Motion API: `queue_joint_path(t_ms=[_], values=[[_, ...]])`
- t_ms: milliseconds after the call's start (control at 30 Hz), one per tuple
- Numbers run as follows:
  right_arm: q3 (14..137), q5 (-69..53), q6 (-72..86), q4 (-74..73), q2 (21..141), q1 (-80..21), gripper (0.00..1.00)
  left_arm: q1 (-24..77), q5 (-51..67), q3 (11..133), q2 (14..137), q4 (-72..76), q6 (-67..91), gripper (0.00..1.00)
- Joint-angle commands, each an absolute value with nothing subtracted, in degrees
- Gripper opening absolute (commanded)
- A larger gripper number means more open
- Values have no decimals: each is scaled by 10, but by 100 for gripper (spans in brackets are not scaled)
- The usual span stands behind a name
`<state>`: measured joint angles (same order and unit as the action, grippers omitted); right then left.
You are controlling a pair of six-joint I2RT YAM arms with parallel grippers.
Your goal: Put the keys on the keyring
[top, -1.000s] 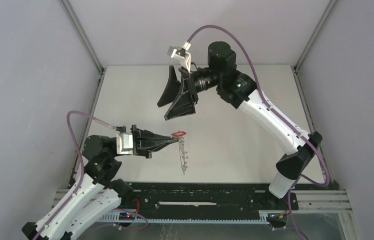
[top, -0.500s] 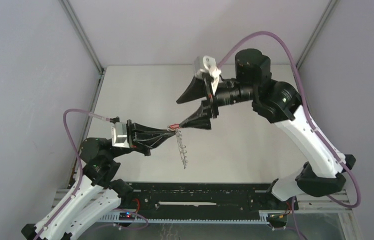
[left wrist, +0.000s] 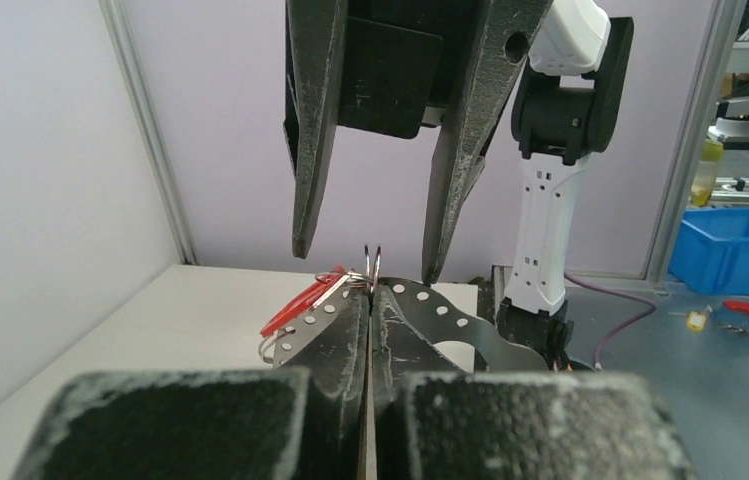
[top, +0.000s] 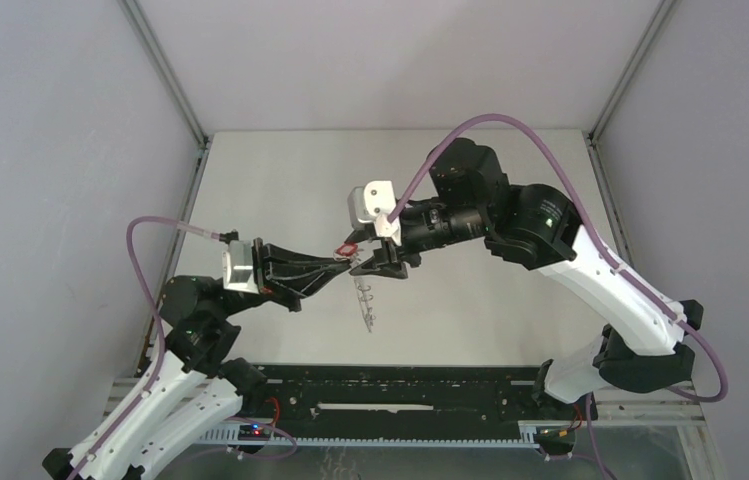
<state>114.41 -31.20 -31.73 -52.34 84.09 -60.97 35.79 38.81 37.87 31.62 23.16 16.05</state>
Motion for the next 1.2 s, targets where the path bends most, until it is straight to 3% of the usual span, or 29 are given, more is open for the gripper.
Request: queue_joint_path(t_ms=[0,633,1167], values=[[1145,-276,-352,-517,838,-628,53,360,398,383,307,241,141,0],[1132,-254,-360,-516,825,-647,35,360,391,381,311,220,128,0],[1135,-255,-361,-517,828,-651,28,360,400,381,314,216,118,0]])
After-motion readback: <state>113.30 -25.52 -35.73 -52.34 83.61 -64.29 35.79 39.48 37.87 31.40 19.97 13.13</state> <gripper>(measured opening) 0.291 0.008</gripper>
